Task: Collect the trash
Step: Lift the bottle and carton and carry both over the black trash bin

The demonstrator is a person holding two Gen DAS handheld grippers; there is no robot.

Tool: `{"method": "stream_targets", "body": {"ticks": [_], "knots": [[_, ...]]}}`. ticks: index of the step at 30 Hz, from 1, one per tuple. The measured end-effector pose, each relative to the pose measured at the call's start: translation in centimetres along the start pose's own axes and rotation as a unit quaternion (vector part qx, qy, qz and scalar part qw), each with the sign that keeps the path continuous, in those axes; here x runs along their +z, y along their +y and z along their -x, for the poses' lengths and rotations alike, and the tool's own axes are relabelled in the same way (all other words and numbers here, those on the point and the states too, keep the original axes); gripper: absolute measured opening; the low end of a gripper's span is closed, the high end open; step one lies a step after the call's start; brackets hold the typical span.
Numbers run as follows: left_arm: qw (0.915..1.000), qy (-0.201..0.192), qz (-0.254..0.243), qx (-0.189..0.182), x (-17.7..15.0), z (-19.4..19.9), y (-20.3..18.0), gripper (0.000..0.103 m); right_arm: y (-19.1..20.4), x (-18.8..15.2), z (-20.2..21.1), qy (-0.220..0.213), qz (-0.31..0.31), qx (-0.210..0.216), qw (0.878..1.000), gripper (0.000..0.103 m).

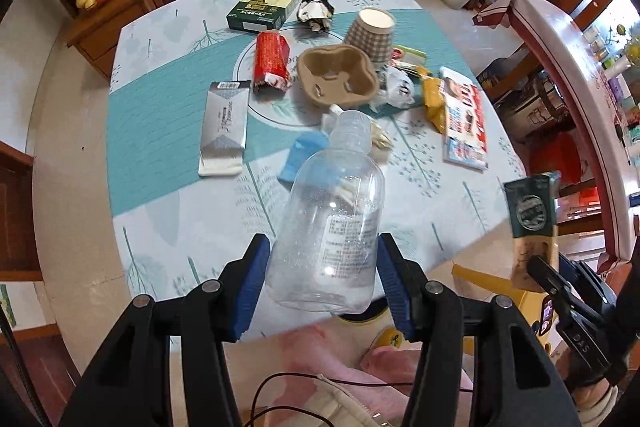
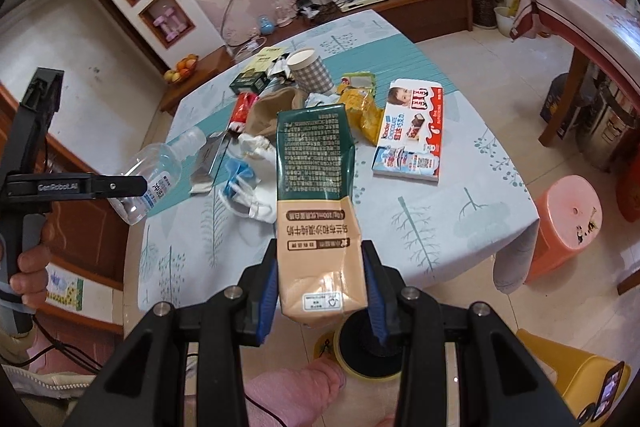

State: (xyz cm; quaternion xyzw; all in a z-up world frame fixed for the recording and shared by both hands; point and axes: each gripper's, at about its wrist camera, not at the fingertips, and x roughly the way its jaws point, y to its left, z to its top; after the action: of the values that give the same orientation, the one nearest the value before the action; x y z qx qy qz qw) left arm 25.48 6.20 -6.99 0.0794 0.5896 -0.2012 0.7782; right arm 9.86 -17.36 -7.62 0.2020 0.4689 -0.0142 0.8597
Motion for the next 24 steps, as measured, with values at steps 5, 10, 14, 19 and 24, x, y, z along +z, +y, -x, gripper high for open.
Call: {"method": "stream_targets", "body": {"ticks": [5, 10, 14, 19, 24], "knots": [[1.0, -0.008, 0.005, -0.002, -4.4, 1.3, -3.5, 0.053, -1.5, -2.3, 1.2, 0.014, 0.02, 0.019, 1.0, 0.038], [1.0, -0.002, 0.005, -0.006, -9.0, 1.1, -7.2, 0.053, -4.3, -5.6, 2.3, 0.035, 0.019, 0.036, 0.999, 0.038], [0.9999, 0.013, 0.0, -0.008, -12.6, -0.3, -9.9, 0.053, -6.5, -8.6, 2.7, 0.055, 0.011, 0.037, 0.998, 0.038], [0.9995, 0.028, -0.002, -0.012, -16.3, -2.5, -12.9, 0.053, -8.9, -12.0, 2.6, 0.079, -0.009, 0.037, 0.996, 0.038], [0.9984, 0.051, -0.023, 0.003, -18.5, -5.1, -15.0, 0.053, -10.5, -14.5, 1.2, 0.101, -0.038, 0.043, 0.993, 0.038]]}}
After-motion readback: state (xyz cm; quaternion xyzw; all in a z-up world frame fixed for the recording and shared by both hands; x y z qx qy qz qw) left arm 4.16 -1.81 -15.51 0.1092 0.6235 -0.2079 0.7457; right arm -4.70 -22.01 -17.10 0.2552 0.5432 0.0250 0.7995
